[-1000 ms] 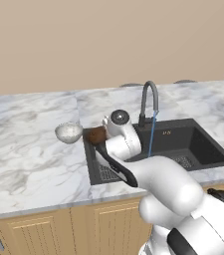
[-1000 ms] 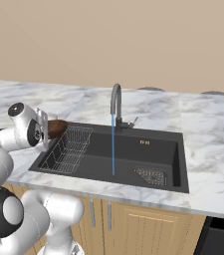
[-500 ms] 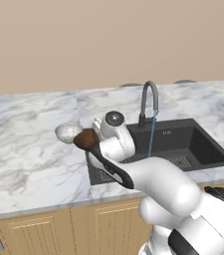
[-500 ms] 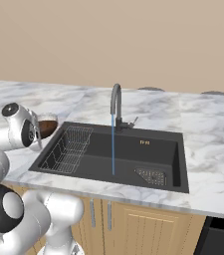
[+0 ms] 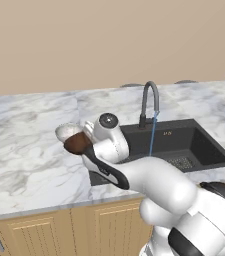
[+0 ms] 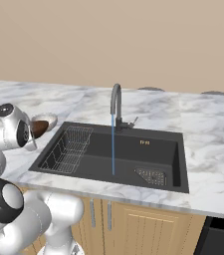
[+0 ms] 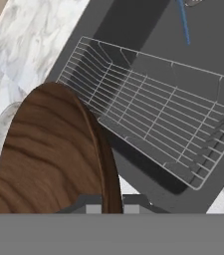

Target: Rinse each bowl for a few seconds and place them down in the sink or on the counter.

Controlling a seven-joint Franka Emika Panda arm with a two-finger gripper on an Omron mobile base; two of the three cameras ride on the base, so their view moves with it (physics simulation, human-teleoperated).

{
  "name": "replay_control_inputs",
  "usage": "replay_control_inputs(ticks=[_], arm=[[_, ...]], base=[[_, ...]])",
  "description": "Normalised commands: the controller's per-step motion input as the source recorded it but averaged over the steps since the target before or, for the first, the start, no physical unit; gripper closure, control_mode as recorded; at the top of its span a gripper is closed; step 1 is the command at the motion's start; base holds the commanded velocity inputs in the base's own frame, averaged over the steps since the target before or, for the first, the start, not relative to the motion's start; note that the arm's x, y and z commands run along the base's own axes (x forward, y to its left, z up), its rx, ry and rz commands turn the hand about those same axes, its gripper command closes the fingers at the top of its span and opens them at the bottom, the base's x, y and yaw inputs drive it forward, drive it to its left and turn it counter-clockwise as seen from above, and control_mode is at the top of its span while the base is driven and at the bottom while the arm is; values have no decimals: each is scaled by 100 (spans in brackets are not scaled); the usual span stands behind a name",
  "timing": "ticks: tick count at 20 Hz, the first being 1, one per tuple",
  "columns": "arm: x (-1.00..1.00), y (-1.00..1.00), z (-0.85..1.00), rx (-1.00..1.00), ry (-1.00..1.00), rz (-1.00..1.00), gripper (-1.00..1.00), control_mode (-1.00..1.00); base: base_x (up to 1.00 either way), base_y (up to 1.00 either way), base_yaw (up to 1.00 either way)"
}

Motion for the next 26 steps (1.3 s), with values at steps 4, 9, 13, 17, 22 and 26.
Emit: replay_control_inputs(ticks=[4, 9, 13, 17, 22, 26], arm=[[-2, 23, -5, 0, 2, 8, 100, -100], [-5, 17, -9, 0, 3, 6, 100, -100], [-2, 14, -12, 0, 4, 3, 100, -100], [-4, 13, -13, 0, 4, 3, 100, -100], [0, 8, -21, 0, 6, 1, 100, -100], [0, 11, -23, 0, 7, 1, 100, -100]], base=[[0, 0, 0], [0, 0, 0], [0, 0, 0], [0, 0, 0], [0, 0, 0], [0, 0, 0]])
